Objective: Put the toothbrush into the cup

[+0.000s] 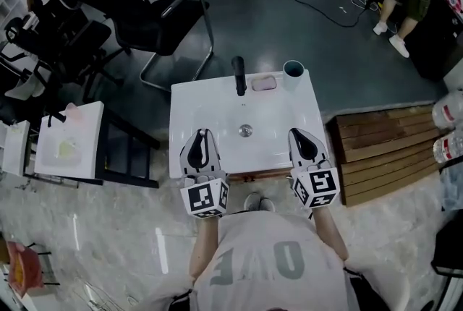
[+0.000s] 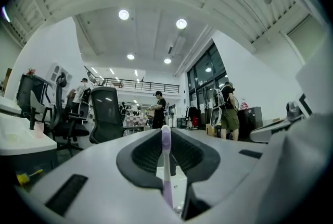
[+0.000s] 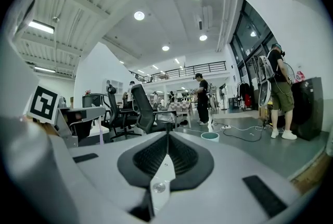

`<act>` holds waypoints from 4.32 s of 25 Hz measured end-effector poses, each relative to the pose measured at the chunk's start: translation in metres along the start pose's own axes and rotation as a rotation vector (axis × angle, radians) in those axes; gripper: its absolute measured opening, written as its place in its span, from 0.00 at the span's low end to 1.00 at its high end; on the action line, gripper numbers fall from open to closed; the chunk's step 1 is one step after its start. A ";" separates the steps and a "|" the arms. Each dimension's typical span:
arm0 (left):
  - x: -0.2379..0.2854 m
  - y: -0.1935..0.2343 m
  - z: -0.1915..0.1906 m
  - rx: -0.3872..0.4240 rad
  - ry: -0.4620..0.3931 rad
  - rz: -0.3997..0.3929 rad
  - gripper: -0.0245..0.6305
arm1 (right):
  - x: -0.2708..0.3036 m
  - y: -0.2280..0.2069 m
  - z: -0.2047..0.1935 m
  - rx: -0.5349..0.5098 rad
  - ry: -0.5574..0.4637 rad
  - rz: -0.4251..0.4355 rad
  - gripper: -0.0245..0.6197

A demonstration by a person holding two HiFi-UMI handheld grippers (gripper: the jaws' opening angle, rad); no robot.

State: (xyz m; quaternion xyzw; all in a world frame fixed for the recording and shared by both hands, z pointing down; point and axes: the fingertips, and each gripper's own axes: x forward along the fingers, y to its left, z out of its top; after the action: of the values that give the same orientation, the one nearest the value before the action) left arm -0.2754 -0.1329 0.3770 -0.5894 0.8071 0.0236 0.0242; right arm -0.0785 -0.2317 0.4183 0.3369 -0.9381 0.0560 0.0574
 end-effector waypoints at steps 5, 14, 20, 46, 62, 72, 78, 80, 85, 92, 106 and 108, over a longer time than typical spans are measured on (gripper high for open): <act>0.023 -0.015 -0.004 -0.023 0.090 -0.046 0.15 | -0.002 -0.013 -0.001 0.012 0.004 -0.031 0.09; 0.113 -0.059 0.063 -0.012 0.053 -0.222 0.15 | -0.006 -0.030 -0.003 0.047 -0.002 -0.089 0.09; 0.168 -0.098 0.117 -0.003 -0.037 -0.305 0.15 | -0.028 -0.052 -0.008 0.071 0.005 -0.175 0.09; 0.287 -0.223 0.035 -0.017 -0.257 -0.619 0.15 | -0.153 -0.111 -0.086 0.264 0.170 -0.618 0.09; 0.304 -0.233 -0.115 -0.028 0.031 -0.627 0.15 | -0.141 -0.091 -0.099 0.277 0.213 -0.634 0.09; 0.310 -0.235 -0.128 -0.033 0.084 -0.613 0.15 | -0.137 -0.088 -0.094 0.286 0.205 -0.633 0.09; 0.309 -0.231 -0.132 -0.028 0.106 -0.585 0.21 | -0.135 -0.084 -0.090 0.278 0.185 -0.609 0.09; 0.308 -0.231 -0.129 -0.032 0.106 -0.582 0.22 | -0.134 -0.082 -0.089 0.278 0.187 -0.600 0.09; 0.303 -0.228 -0.119 -0.024 0.082 -0.560 0.25 | -0.137 -0.076 -0.092 0.277 0.188 -0.570 0.09; 0.303 -0.219 -0.092 -0.011 0.037 -0.537 0.25 | -0.137 -0.072 -0.086 0.273 0.167 -0.541 0.09; 0.261 -0.194 0.067 -0.027 -0.189 -0.532 0.25 | -0.088 -0.080 -0.012 0.159 -0.015 -0.403 0.09; 0.235 -0.187 0.101 -0.045 -0.229 -0.536 0.25 | -0.080 -0.082 0.006 0.138 -0.054 -0.369 0.09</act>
State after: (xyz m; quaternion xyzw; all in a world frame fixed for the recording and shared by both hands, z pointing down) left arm -0.1679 -0.4058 0.2584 -0.7755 0.6140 0.1006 0.1074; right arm 0.0346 -0.2453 0.4063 0.5079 -0.8554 0.0998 0.0181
